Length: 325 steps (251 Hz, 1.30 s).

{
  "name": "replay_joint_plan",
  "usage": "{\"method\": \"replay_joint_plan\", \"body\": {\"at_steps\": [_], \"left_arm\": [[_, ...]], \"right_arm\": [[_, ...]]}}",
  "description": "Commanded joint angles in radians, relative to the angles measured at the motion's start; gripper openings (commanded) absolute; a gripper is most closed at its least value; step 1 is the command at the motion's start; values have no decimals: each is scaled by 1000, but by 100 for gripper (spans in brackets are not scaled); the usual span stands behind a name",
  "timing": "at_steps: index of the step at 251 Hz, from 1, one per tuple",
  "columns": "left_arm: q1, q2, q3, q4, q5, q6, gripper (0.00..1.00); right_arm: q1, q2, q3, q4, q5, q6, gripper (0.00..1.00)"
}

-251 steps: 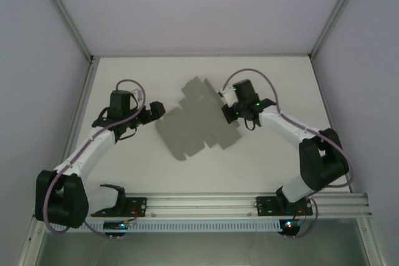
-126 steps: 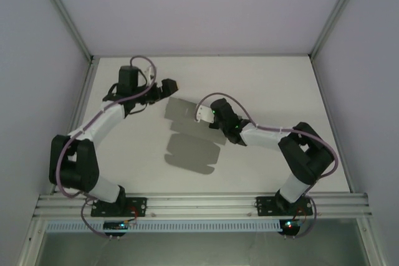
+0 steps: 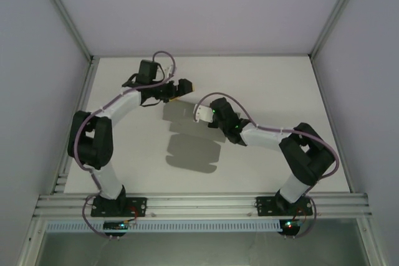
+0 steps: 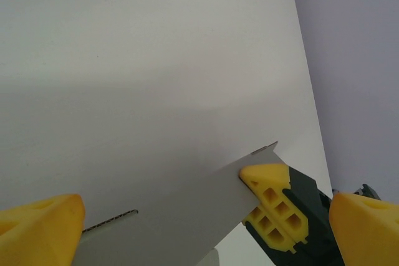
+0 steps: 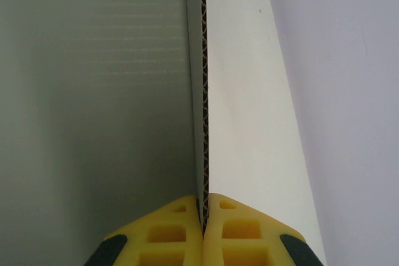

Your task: Assemble paper box

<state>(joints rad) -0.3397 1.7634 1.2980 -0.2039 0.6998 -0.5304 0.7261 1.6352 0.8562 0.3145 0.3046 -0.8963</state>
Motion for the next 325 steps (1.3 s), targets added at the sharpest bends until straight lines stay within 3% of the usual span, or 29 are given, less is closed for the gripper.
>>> {"method": "replay_joint_plan", "body": {"at_steps": [1, 96, 129, 149, 177, 219, 243, 270, 325], "left_arm": [[-14, -18, -45, 43, 92, -51, 99], [-73, -56, -133, 191, 142, -173, 100], [-82, -35, -133, 244, 140, -204, 100], [-84, -7, -157, 382, 185, -311, 100], [-93, 37, -216, 714, 243, -516, 100], [-103, 86, -242, 919, 233, -630, 76], [-113, 91, -227, 865, 212, -610, 70], [-120, 82, -222, 791, 169, -566, 69], [-118, 64, -220, 788, 204, -537, 71]], "right_arm": [[-9, -9, 53, -13, 7, 89, 0], [11, 56, 121, -5, 113, 168, 0], [31, 42, 79, 51, 68, 167, 0], [39, 38, 74, 57, 51, 179, 0], [45, 40, 52, 114, 45, 181, 0], [49, 22, 16, 152, -26, 191, 0], [51, 5, -27, 208, -67, 184, 0], [44, -11, -34, 186, -126, 194, 0], [28, -25, -62, 227, -146, 213, 0]]}}
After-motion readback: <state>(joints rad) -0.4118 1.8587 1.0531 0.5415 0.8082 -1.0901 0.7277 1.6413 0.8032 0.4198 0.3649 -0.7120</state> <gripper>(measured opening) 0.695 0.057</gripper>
